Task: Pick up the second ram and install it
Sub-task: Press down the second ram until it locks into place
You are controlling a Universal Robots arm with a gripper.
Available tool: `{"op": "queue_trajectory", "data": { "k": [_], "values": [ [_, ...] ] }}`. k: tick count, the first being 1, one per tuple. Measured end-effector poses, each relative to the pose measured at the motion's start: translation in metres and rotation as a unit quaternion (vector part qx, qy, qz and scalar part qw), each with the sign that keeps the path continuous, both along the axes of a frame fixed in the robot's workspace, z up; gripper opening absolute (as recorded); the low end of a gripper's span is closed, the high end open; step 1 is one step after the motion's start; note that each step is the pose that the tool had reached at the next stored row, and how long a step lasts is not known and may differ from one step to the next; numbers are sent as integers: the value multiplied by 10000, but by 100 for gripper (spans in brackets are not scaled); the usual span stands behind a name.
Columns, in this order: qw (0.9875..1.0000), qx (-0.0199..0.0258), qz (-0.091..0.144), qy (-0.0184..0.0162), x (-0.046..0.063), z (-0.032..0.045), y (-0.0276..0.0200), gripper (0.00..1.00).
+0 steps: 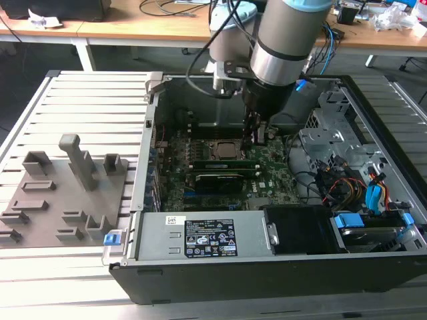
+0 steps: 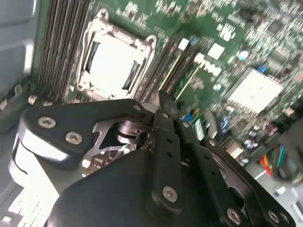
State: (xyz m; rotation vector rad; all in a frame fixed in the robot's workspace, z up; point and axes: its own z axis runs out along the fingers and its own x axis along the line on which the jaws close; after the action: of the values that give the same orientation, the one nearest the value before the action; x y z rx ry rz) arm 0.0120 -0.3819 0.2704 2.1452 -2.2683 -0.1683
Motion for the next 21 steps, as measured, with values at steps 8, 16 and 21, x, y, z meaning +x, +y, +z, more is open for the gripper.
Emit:
{"op": "queue_trajectory", "data": {
  "k": [8,16,21],
  "values": [
    [10000,0,0,28,160,-236,0,11],
    [10000,7,2,10,151,-313,-1,11],
    [10000,26,2,-17,-281,-317,-1,11]
  ]
}}
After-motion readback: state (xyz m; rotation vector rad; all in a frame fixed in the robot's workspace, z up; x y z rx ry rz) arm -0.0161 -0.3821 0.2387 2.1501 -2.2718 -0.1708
